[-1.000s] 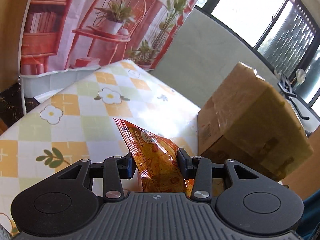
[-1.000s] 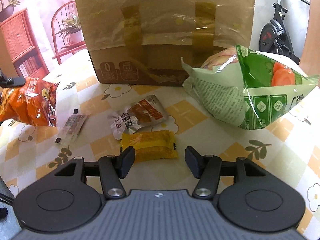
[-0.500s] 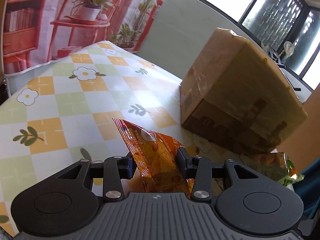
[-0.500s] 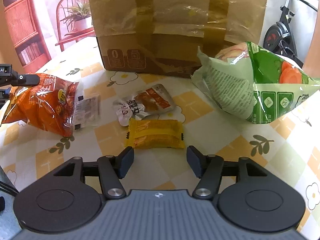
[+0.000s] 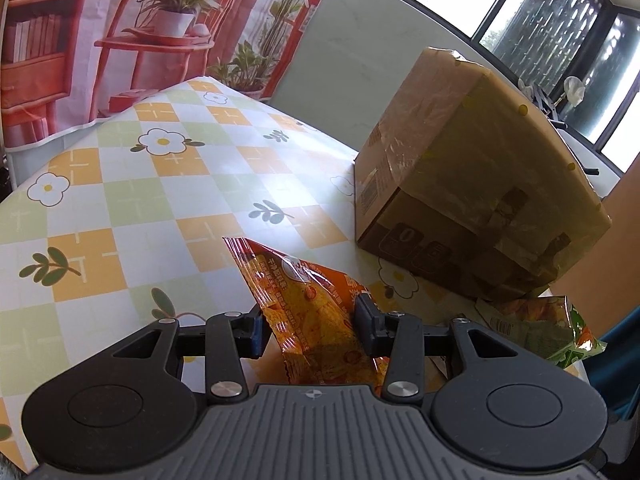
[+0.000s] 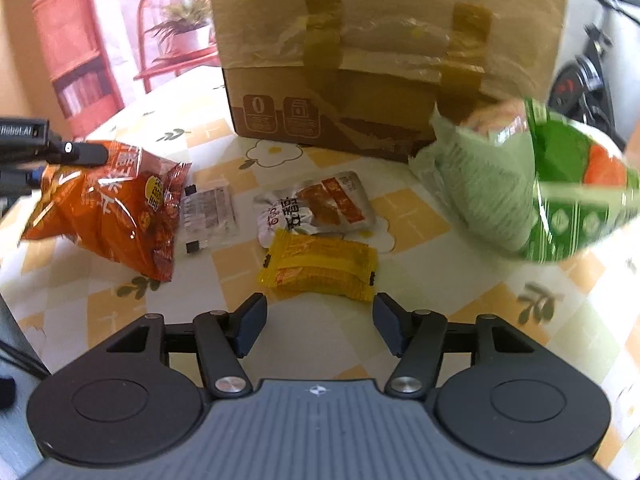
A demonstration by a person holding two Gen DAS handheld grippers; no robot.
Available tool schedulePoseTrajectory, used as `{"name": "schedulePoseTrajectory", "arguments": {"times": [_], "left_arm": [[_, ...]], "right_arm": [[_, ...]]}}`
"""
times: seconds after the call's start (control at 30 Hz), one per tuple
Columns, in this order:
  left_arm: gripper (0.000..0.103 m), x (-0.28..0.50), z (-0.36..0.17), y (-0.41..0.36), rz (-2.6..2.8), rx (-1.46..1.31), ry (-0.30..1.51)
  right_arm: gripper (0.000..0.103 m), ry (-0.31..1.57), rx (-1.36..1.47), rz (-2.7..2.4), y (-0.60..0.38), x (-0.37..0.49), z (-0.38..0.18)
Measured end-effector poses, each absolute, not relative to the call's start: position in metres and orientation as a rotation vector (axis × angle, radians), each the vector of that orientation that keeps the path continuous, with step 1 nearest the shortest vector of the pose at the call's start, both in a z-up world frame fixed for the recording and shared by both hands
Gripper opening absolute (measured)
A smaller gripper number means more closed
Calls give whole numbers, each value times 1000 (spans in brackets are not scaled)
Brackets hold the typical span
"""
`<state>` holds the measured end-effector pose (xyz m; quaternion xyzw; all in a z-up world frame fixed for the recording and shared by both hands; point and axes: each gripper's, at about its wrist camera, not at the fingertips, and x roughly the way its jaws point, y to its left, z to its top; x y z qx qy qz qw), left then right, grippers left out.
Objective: Organize snacks
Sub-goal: 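Hold the orange packet in the left tool while the right tool grasps the yellow candy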
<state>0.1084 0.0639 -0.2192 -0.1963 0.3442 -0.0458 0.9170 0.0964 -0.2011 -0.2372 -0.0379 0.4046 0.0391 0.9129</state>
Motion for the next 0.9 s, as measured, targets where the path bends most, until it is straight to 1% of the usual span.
{"name": "schedulePoseTrajectory", "arguments": {"times": [0.23, 0.33, 0.47, 0.63, 0.7, 0.9], "left_arm": [[45, 111, -222, 66, -97, -422, 713], [46, 110, -223, 66, -100, -417, 707], [48, 111, -227, 71, -100, -434, 714], [50, 114, -228, 69, -101, -416, 713], [52, 115, -228, 68, -100, -412, 714], [54, 116, -230, 69, -103, -414, 719]], "right_arm": [[62, 865, -337, 182, -197, 108, -233], [62, 863, -400, 236, -193, 115, -236], [62, 856, -346, 269, -195, 129, -238], [65, 832, -241, 246, -200, 140, -243], [65, 820, -206, 225, -201, 140, -244], [62, 789, -148, 154, -200, 132, -244]]}}
